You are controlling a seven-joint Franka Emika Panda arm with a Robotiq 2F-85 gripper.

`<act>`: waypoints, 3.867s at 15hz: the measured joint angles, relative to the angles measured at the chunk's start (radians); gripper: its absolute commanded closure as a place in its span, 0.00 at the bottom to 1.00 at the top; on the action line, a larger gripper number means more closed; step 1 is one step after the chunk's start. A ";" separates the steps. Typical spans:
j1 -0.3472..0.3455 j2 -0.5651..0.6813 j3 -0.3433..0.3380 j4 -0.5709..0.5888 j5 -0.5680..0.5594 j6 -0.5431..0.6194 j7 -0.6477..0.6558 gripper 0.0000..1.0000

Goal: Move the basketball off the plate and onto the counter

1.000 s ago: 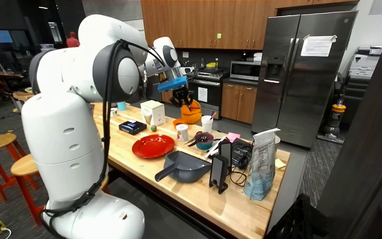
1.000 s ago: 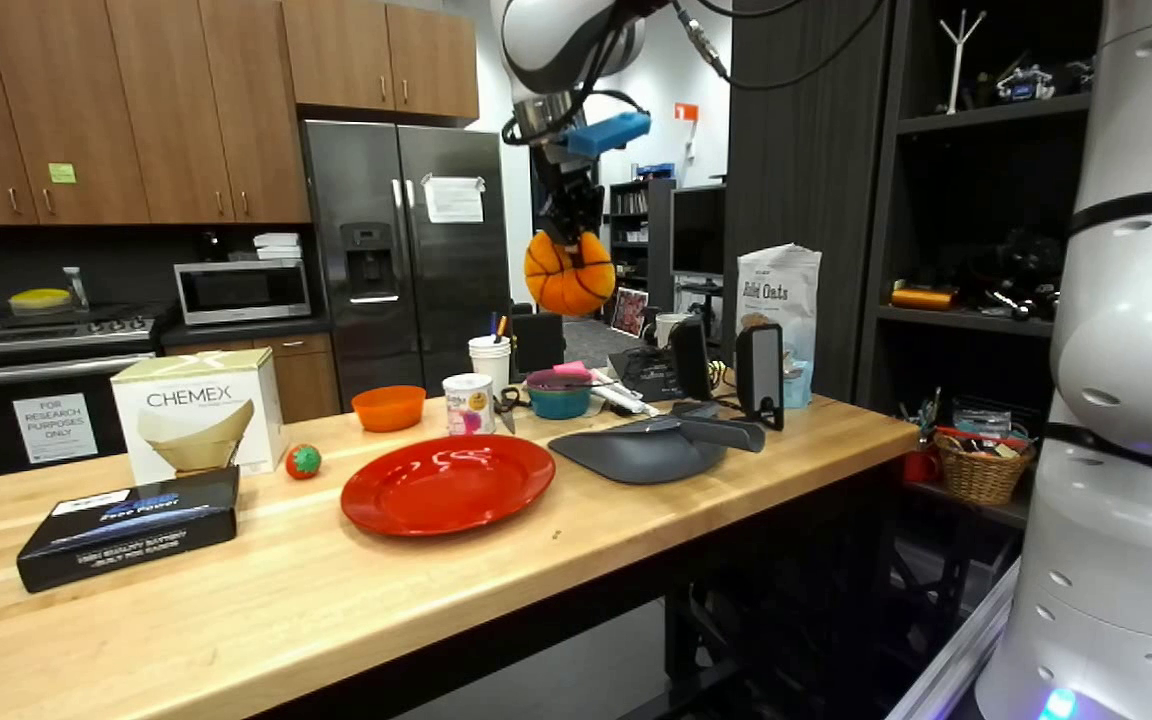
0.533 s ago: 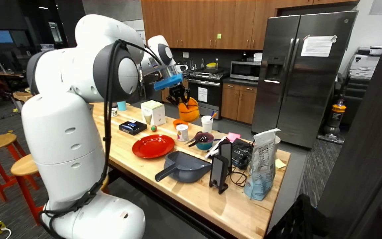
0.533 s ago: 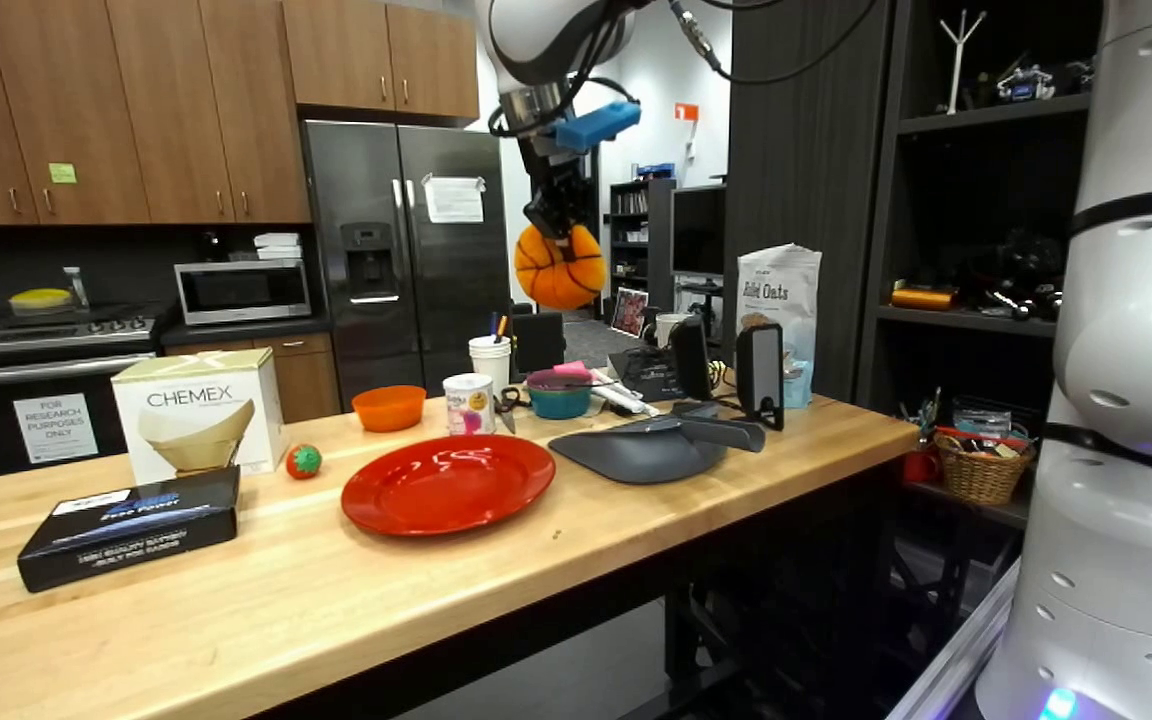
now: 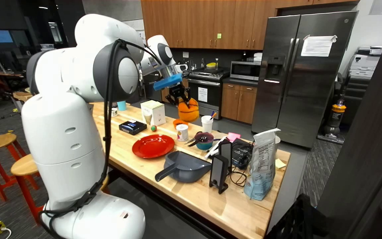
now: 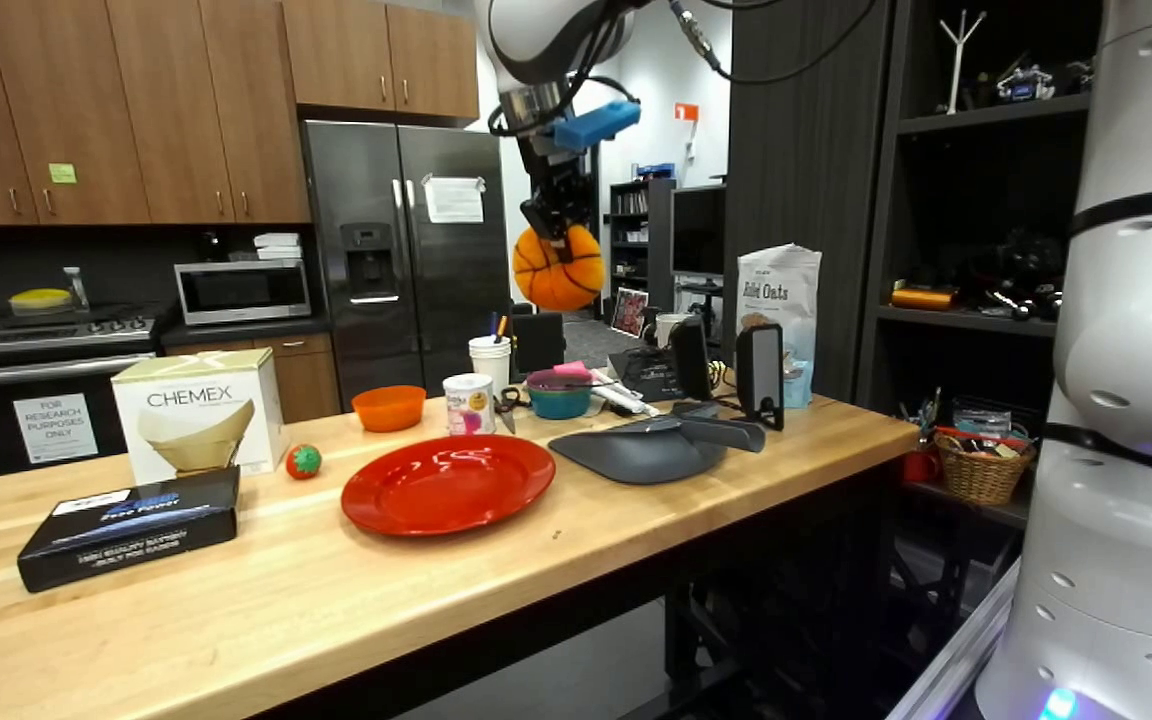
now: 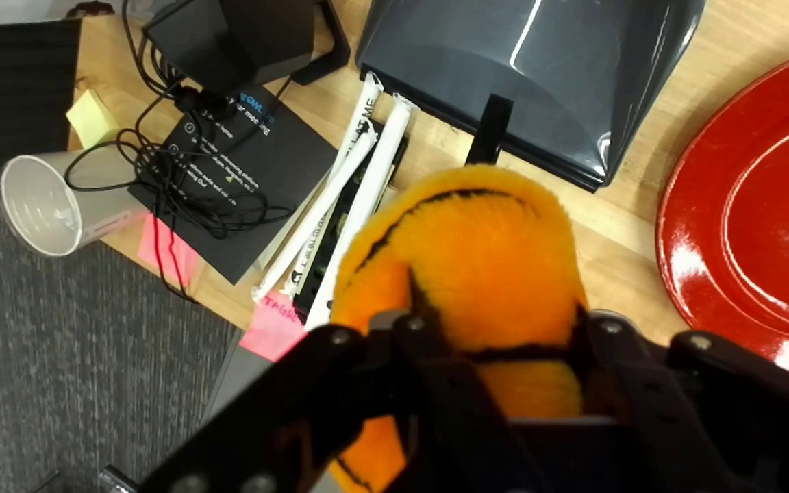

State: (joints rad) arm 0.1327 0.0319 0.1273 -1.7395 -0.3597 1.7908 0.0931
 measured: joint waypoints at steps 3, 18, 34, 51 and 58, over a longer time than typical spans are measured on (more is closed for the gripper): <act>0.000 0.000 0.000 0.000 0.000 0.000 0.004 0.08; 0.001 -0.077 0.000 -0.218 0.026 0.064 0.040 0.00; 0.019 -0.255 0.036 -0.695 0.182 0.295 0.035 0.00; 0.017 -0.384 0.053 -0.679 0.179 0.386 0.034 0.00; 0.015 -0.390 0.053 -0.679 0.179 0.407 0.034 0.00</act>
State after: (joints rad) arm 0.1479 -0.3584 0.1799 -2.4182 -0.1806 2.1980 0.1268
